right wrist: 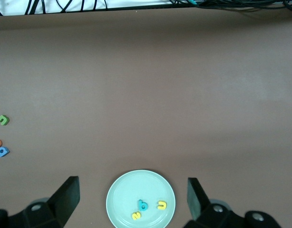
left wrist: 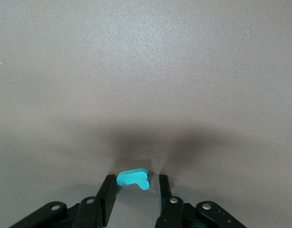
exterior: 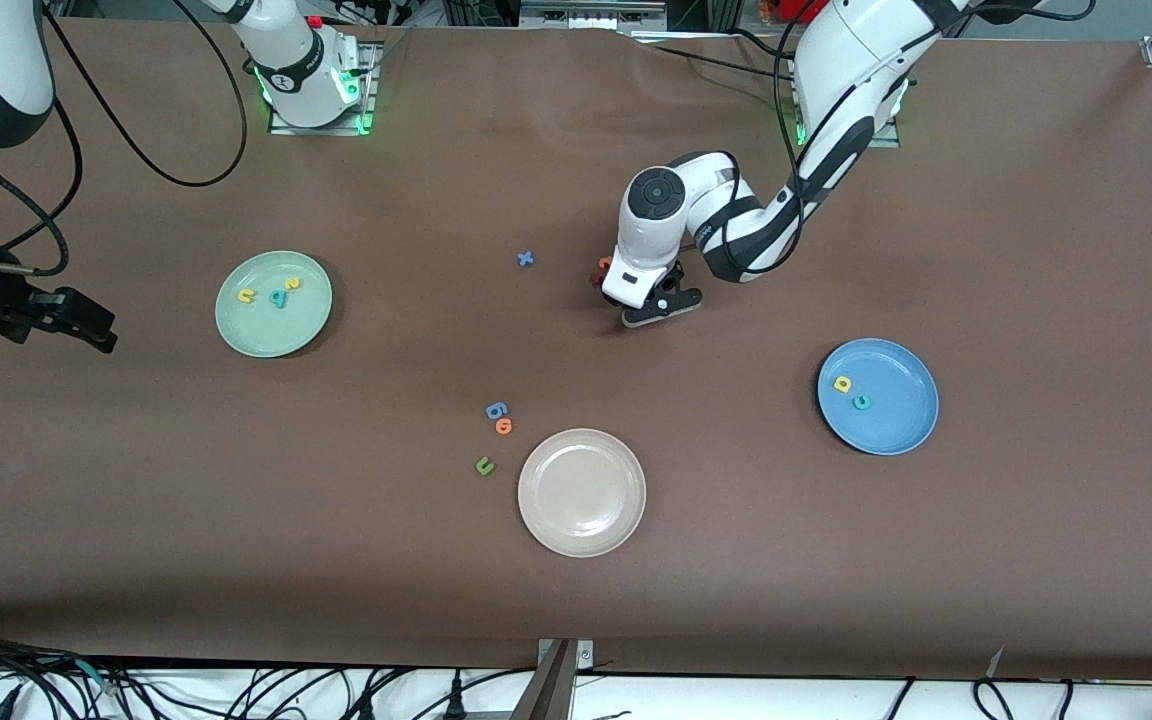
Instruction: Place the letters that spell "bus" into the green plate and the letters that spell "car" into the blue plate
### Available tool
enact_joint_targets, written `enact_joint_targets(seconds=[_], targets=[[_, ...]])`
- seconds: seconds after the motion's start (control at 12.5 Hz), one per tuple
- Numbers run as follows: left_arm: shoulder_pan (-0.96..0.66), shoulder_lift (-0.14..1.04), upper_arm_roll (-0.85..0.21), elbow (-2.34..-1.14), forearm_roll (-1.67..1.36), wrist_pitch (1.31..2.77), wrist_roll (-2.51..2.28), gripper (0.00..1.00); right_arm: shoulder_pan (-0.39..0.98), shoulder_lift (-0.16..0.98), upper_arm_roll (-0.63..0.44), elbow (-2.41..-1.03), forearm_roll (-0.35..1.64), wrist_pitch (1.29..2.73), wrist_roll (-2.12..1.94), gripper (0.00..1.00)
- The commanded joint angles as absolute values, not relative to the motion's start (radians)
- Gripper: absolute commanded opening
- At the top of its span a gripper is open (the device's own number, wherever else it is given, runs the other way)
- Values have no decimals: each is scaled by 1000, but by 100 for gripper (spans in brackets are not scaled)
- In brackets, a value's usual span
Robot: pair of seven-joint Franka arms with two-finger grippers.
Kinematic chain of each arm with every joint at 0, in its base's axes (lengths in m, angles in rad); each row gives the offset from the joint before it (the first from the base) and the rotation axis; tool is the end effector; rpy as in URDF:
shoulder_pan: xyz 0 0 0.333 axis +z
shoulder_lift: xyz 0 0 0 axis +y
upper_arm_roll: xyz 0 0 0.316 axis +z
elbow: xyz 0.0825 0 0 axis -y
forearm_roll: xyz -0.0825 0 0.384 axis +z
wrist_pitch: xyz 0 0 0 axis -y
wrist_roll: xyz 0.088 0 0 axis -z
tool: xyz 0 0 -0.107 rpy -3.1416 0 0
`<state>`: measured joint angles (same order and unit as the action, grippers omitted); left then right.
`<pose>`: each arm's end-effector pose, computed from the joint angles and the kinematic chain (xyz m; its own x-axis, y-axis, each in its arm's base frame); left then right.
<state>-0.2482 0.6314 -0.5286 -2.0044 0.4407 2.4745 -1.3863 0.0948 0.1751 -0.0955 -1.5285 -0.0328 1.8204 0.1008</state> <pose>0.4255 -0.4172 0.1717 0.9446 0.3241 -0.0524 0.3236 -0.9460 -0.0186 0.6275 0.0016 0.5653 0.9885 -0.0898 0.1214 -0.0949 -0.9948 0.0371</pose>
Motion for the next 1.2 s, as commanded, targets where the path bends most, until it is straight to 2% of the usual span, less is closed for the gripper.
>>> enact_joint_targets(seconds=[0.0, 0.24, 1.12], targets=[[-255, 650, -512, -2006, 494, 2437, -1404, 41, 83, 175, -87, -1516, 9, 1839, 106, 100], [-256, 652, -508, -2006, 494, 2437, -1405, 36, 83, 173, -87, -1516, 12, 1842, 106, 100], [-255, 658, -508, -2003, 515, 2437, -1407, 28, 83, 173, -89, -1516, 12, 1842, 106, 100]])
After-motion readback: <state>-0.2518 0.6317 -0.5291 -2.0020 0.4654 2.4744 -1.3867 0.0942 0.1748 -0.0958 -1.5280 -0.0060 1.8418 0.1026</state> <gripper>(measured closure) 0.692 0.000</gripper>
